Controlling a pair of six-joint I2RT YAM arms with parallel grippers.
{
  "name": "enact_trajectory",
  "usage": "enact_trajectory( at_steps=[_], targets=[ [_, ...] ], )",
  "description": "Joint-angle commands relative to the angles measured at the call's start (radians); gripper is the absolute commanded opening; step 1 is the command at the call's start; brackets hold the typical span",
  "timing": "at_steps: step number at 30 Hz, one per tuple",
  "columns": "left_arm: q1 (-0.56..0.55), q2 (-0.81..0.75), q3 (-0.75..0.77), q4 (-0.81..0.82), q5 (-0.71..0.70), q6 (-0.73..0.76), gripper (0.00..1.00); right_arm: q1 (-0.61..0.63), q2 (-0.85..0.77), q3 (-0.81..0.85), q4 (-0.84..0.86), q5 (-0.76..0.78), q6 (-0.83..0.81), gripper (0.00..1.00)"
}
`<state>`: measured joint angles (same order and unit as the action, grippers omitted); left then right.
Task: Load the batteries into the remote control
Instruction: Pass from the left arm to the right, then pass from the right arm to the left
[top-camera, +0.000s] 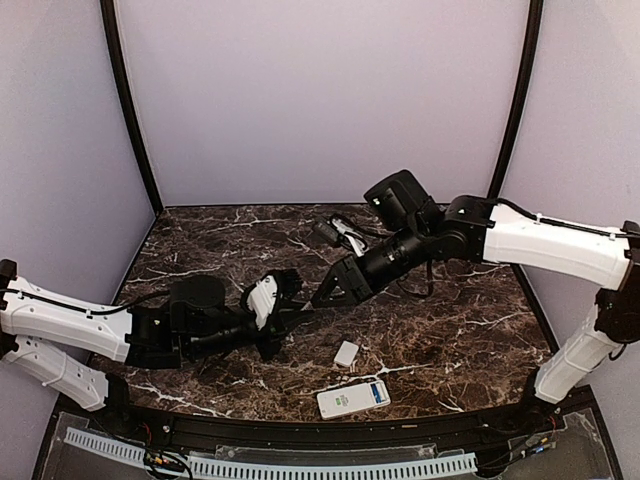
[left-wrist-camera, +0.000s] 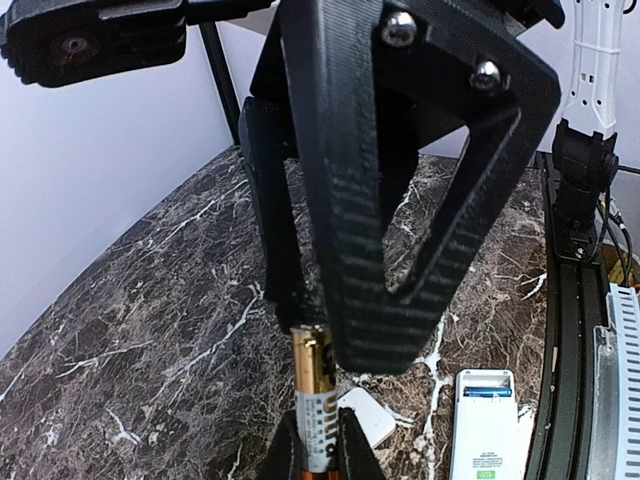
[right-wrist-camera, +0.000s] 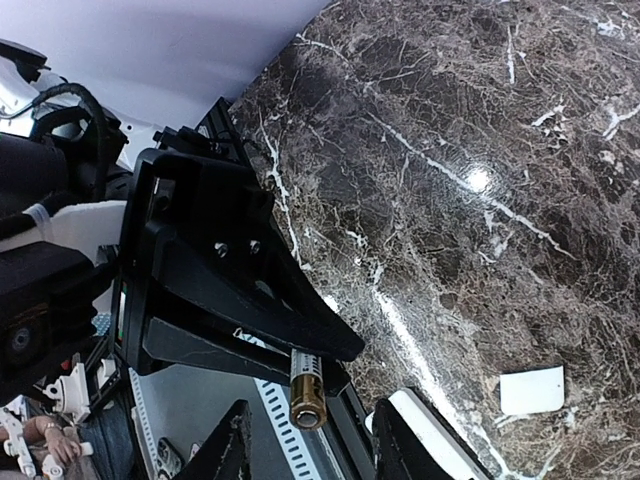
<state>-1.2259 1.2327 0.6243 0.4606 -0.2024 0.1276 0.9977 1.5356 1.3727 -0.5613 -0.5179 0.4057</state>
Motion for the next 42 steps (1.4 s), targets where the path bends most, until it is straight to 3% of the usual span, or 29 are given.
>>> enact_trajectory(
  at_steps=[1,3,16,19,23,25,26,28,30,37,42],
  targets=[
    [0.0,0.003,0.029,-0.02,0.016,0.017,0.0,0.012,0.013,0.025,0.016,-0.052,0.004,0.31],
    [0.0,0.006,0.031,-0.016,0.018,0.018,0.0,0.013,0.02,0.021,0.022,-0.06,0.007,0.23],
    [0.0,0.021,0.034,-0.017,0.049,0.02,0.0,0.012,0.044,0.012,0.019,-0.066,0.007,0.1],
    [0.0,0.017,0.032,-0.022,0.061,0.021,0.0,0.013,0.046,0.011,0.014,-0.066,0.004,0.0],
    [0.0,0.0,0.02,-0.017,0.081,0.013,0.0,0.012,0.035,0.004,0.006,-0.07,-0.002,0.0],
    [0.0,-0.019,0.006,0.005,0.09,-0.002,0.13,0.011,0.02,-0.005,0.017,-0.073,-0.002,0.0],
    [0.0,-0.04,-0.013,0.036,0.092,-0.008,0.38,0.01,0.006,-0.014,0.035,-0.079,0.002,0.0],
    [0.001,-0.078,-0.054,0.11,0.101,-0.022,0.64,0.009,-0.027,-0.034,0.085,-0.096,0.008,0.0],
    [0.001,-0.121,-0.095,0.187,0.12,-0.03,0.72,0.008,-0.066,-0.048,0.142,-0.111,0.005,0.0],
    [0.002,-0.225,-0.095,0.316,0.196,-0.087,0.69,0.026,-0.259,-0.216,0.581,-0.13,0.015,0.0],
    [0.002,-0.213,-0.038,0.38,0.271,-0.149,0.62,0.028,-0.291,-0.268,0.697,-0.116,0.006,0.0]
  ],
)
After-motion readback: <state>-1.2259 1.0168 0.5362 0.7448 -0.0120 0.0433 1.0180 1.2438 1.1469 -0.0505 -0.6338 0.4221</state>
